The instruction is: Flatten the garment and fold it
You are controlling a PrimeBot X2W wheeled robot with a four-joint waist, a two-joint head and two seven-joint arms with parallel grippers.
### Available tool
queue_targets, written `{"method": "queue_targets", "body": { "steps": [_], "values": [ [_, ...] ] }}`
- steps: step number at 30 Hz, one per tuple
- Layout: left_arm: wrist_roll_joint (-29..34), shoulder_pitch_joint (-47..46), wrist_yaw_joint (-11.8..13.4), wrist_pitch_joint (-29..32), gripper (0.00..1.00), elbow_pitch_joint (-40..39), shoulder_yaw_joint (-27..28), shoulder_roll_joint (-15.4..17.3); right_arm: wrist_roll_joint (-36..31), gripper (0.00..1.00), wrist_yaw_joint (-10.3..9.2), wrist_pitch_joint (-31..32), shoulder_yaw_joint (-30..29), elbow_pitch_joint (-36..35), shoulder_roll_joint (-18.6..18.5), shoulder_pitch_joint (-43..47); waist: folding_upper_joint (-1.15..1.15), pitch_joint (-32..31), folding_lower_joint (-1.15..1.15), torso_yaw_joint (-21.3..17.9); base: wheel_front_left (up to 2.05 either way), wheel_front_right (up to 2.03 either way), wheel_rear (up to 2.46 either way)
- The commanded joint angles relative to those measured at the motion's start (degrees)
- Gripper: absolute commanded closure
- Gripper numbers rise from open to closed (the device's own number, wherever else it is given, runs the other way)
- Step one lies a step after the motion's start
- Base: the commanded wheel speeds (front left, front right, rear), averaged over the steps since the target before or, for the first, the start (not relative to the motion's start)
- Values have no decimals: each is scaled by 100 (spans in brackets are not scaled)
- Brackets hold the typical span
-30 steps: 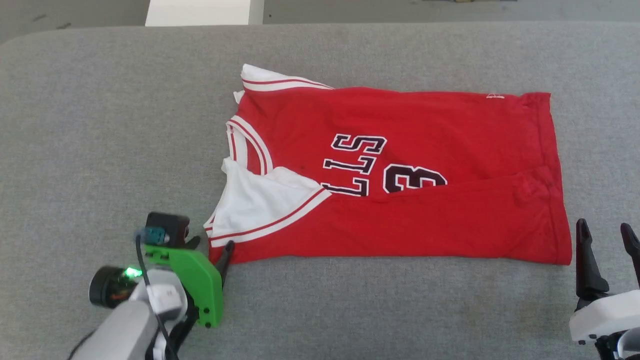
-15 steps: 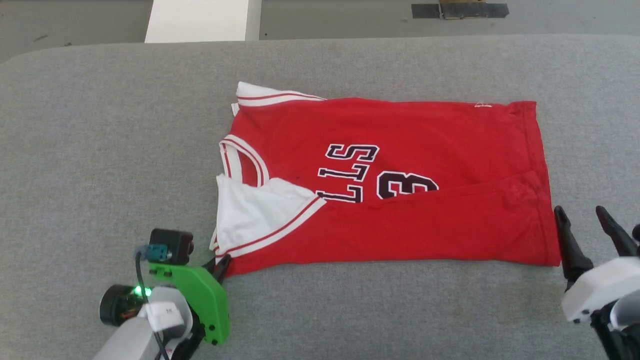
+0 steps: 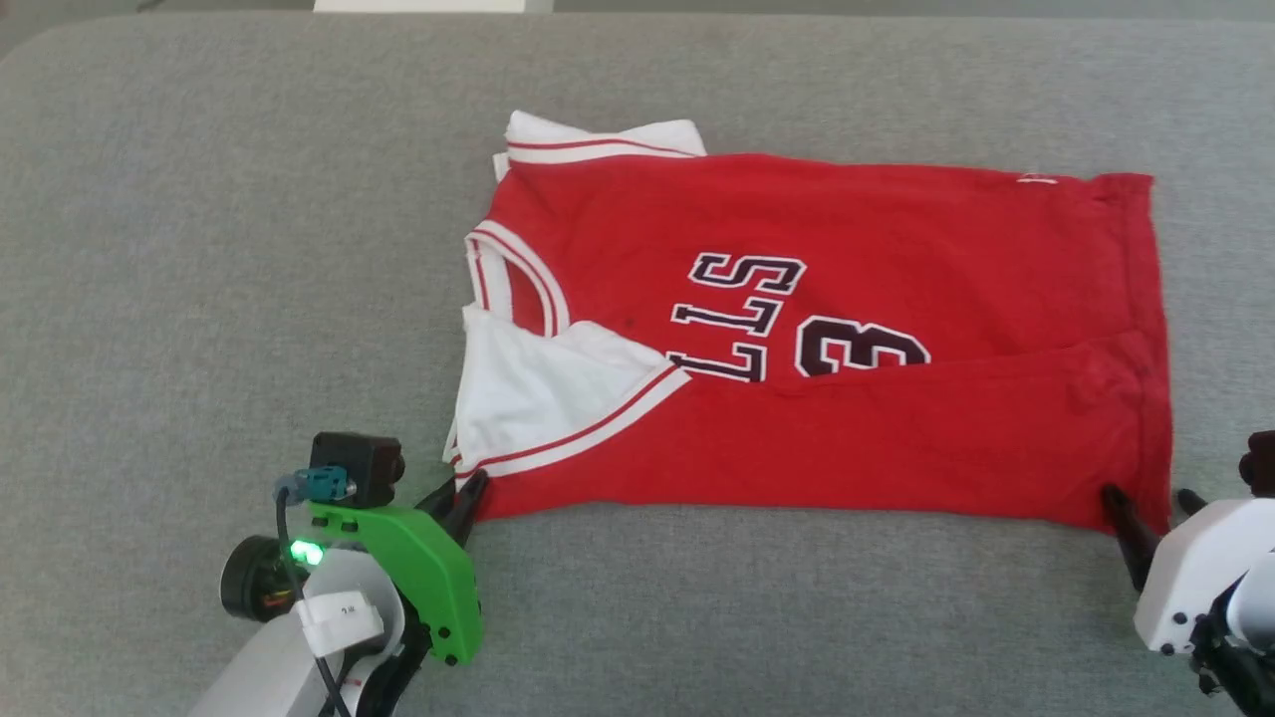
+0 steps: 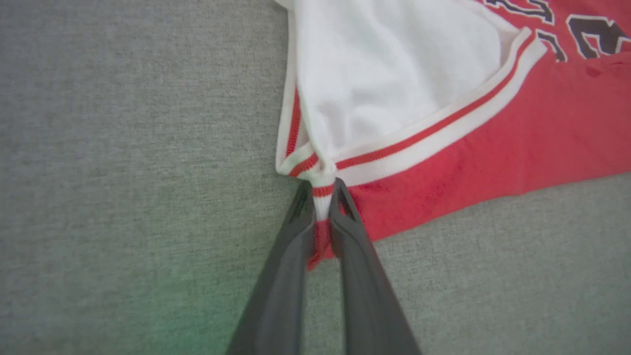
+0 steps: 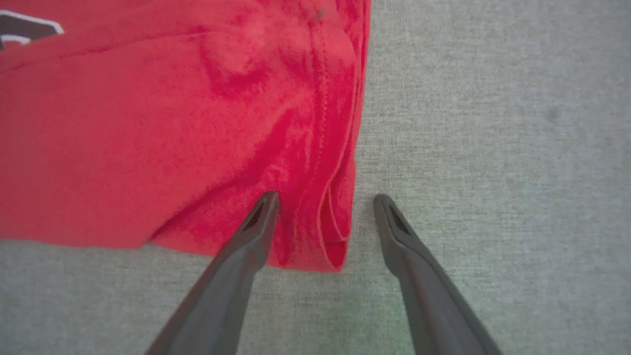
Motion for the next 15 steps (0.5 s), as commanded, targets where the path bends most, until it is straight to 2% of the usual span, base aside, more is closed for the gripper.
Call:
{"method": "queue_targets", "body": {
  "steps": [1, 5, 9, 10, 15],
  "values": [
    [42, -68, 16, 2, 100, 54, -20, -43, 62, 100, -9, 155, 0, 115, 81, 36, 0, 74, 0, 94, 0, 0, 0],
    [49, -87, 51, -18, 100, 61, 8, -19, 144, 100, -9, 369, -37, 38, 198, 8, 0, -35, 0, 91, 0, 0, 0],
    [7, -4, 103, -86, 100, -56, 110, 51, 120, 100, -9, 316, -92, -200, 143, -81, 0, -286, 0, 41, 0, 0, 0],
    [-83, 146, 176, -129, 100, -279, 242, 120, 148, 100, -9, 318, -158, -400, 105, -107, 0, -511, 0, 5, 0, 0, 0],
    [-254, 640, 380, -32, 100, -872, 435, 334, 221, 100, -9, 463, -374, -825, 132, 47, 0, -822, 0, -40, 0, 0, 0]
  ]
}}
